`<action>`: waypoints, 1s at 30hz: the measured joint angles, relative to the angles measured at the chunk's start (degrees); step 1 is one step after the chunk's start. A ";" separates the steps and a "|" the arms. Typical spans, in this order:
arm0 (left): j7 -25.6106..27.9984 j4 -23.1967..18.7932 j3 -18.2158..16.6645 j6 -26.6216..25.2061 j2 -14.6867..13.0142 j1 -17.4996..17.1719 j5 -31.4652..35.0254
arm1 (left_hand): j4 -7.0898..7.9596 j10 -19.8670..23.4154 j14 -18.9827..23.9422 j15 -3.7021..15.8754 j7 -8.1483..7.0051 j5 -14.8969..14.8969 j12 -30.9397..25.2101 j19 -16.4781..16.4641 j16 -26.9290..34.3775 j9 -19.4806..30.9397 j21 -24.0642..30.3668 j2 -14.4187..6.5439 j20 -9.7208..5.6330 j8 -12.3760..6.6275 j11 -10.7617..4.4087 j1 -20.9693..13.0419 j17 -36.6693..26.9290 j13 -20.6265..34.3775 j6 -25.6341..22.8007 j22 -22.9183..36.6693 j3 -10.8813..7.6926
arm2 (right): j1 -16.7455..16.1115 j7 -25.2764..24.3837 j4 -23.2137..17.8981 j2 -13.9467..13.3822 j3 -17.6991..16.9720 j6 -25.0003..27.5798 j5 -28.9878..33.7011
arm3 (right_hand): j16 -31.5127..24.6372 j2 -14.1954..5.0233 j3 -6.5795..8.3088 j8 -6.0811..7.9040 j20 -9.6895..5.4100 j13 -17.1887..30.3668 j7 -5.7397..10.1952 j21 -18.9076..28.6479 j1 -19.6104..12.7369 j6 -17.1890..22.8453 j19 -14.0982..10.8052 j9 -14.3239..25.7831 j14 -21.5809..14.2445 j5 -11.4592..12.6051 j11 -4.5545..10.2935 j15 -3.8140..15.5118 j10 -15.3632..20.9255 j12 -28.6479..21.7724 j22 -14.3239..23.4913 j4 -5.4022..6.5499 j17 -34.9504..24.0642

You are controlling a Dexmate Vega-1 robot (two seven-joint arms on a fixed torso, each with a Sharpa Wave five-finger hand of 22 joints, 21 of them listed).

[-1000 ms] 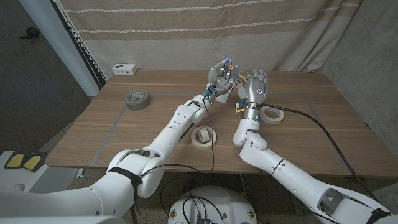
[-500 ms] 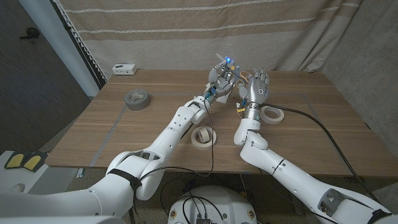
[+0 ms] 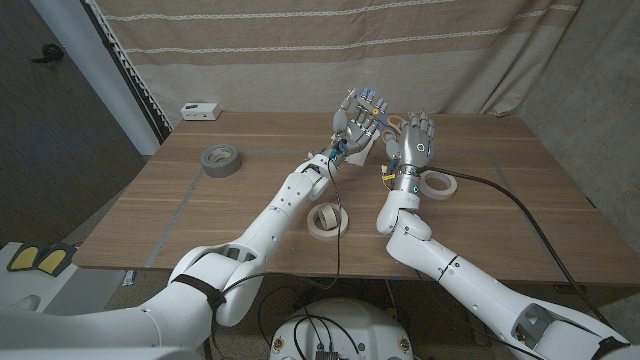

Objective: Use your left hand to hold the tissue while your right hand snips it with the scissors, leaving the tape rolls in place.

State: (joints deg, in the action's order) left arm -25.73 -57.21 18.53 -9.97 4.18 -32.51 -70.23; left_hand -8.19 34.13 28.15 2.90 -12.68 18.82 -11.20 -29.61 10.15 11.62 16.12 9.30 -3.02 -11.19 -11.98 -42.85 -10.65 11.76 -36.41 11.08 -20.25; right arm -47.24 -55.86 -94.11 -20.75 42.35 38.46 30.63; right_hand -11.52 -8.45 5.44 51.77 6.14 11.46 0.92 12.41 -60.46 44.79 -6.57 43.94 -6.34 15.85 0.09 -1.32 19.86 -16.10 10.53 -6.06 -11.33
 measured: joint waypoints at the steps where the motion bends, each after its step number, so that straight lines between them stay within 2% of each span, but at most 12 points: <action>1: -0.29 0.27 0.01 0.25 0.00 0.03 0.08 | 0.09 -1.03 -1.33 -0.09 -0.01 0.26 0.00 1.41 0.00 0.00 -0.73 -0.31 0.16 0.00 -0.01 0.31 0.00 -0.05 0.68 0.00 0.41 | -0.02 0.04 -0.04 0.00 -0.03 0.00 -0.06 | 0.00 0.00 0.00 0.00 0.00 0.00 0.00 0.00 0.00 0.00 0.00 0.00 0.00 0.00 0.00 0.00 0.00 0.00 0.00 0.00 0.00; 5: -1.61 0.98 -0.04 1.79 0.10 0.30 0.44 | 0.36 -2.48 -3.62 -0.37 -0.07 0.68 0.00 4.16 0.00 0.09 -2.16 -0.62 0.42 0.00 -0.08 0.68 0.00 -0.05 1.37 0.00 1.02 | -0.12 0.09 -0.23 0.00 -0.17 0.00 -0.24 | 0.23 0.00 0.26 0.08 0.00 0.00 0.00 0.00 0.00 0.00 0.00 0.00 0.07 0.00 0.00 0.07 0.00 0.23 0.00 -0.26 0.00; 6: -1.71 1.21 -0.10 1.79 0.12 0.40 0.44 | 0.29 -2.48 -3.69 -0.45 -0.07 0.68 0.00 4.37 0.00 0.20 -2.24 -0.53 0.35 0.00 -0.08 0.97 0.00 -0.05 1.37 0.00 1.09 | -0.12 0.09 -0.23 0.00 -0.17 0.02 -0.28 | 0.52 0.00 0.46 0.28 -0.03 0.00 0.00 -0.10 0.00 0.00 0.03 -0.05 0.81 0.00 0.00 0.81 0.00 0.30 0.00 -0.46 0.00; 10: -2.58 1.71 -0.44 3.10 0.18 0.62 0.67 | 0.45 -2.48 -4.25 -0.40 -0.07 0.67 0.00 4.58 0.00 0.26 -2.38 -0.43 0.56 0.00 -0.08 1.07 0.00 -0.05 1.37 0.00 1.25 | -0.24 0.14 -0.33 -0.05 -0.34 0.04 -0.44 | 0.73 0.00 0.67 0.73 -0.83 0.01 0.00 -0.55 0.00 0.00 0.83 -0.19 1.93 0.00 0.00 2.56 0.00 0.64 0.00 -0.26 0.15; 14: -2.80 1.79 -0.67 3.67 0.19 0.71 0.78 | 0.45 -2.48 -4.30 -0.45 -0.07 0.95 0.00 4.88 0.00 0.25 -2.38 -0.45 0.25 -0.28 -0.08 1.08 -0.01 -0.05 1.37 -0.01 1.25 | -0.35 0.14 -0.49 -0.15 -0.49 0.07 -0.61 | 0.94 0.39 0.67 0.77 -0.95 0.01 0.00 -0.55 0.39 0.00 0.96 -0.43 2.46 0.00 -0.04 3.08 0.04 0.64 0.00 -0.27 0.15; 16: -2.92 1.79 -0.73 4.02 0.19 0.72 0.83 | 0.45 -2.48 -4.30 -0.45 -0.07 0.95 0.00 4.88 0.00 0.25 -2.38 -0.74 0.25 -0.28 -0.08 1.37 -0.01 -0.05 1.37 -0.01 1.25 | -0.41 0.15 -0.50 -0.20 -0.56 0.11 -0.66 | 0.94 0.37 0.67 0.99 -1.24 0.01 0.00 -0.55 0.37 0.00 1.25 -0.68 2.50 0.00 -0.51 3.11 0.51 0.64 0.00 -0.27 0.15; 23: -2.97 1.19 -1.01 4.32 -0.13 0.71 0.84 | 0.69 -2.48 -4.30 -0.45 -0.02 0.95 0.00 5.41 0.13 0.25 -2.81 -0.97 0.33 -0.28 -0.08 1.60 -0.01 -0.04 0.78 -0.01 1.48 | -0.72 0.13 -0.87 -0.48 -0.98 0.27 -0.86 | 0.86 0.00 0.67 1.27 -1.24 -0.14 0.10 -0.55 0.74 -0.72 1.25 -0.53 2.17 0.00 -0.48 3.42 0.49 0.86 0.00 -0.26 0.15; 27: -2.97 0.14 -1.19 4.42 -0.46 0.32 0.85 | 0.69 -2.48 -4.30 -0.45 0.10 0.95 -0.25 6.12 0.29 0.25 -2.96 -0.97 0.43 -0.44 -0.08 1.60 -0.01 -0.04 0.47 -0.01 1.48 | -0.82 0.13 -1.03 -0.59 -1.09 0.27 -1.20 | -0.15 -0.08 0.88 1.66 -1.33 0.17 0.32 -0.41 1.42 -1.56 0.67 -0.52 -0.32 0.00 1.58 3.47 2.36 0.56 0.00 -0.05 0.06; 30: -2.30 -0.59 -1.32 5.67 -0.70 0.05 1.06 | 0.69 -2.48 -4.30 -0.45 0.20 0.95 -0.25 6.44 0.29 0.24 -3.26 -0.96 0.58 -0.69 -0.08 1.60 -0.01 -0.04 0.38 -0.02 1.48 | -1.40 0.24 -2.47 -1.15 -1.82 0.23 -1.43 | -0.74 -0.04 1.14 2.52 -3.12 1.58 0.51 0.35 1.98 -1.74 -1.29 -1.08 -2.95 0.00 3.87 3.51 6.17 -1.56 0.15 0.21 -0.01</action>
State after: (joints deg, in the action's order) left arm -28.03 -57.79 17.20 -4.30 3.49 -32.46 -69.17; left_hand -7.50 31.65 23.85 2.46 -12.49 19.77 -11.45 -23.17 10.43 11.86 12.86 8.33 -2.44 -11.88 -12.06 -41.25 -10.66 11.72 -36.04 11.07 -18.77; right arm -48.64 -55.63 -96.58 -21.89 40.53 38.69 29.19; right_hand -12.26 -8.49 6.59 54.30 3.02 13.04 1.43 12.77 -58.48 43.05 -7.86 42.86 -9.30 15.85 3.96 2.19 26.03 -17.66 10.68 -5.85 -11.34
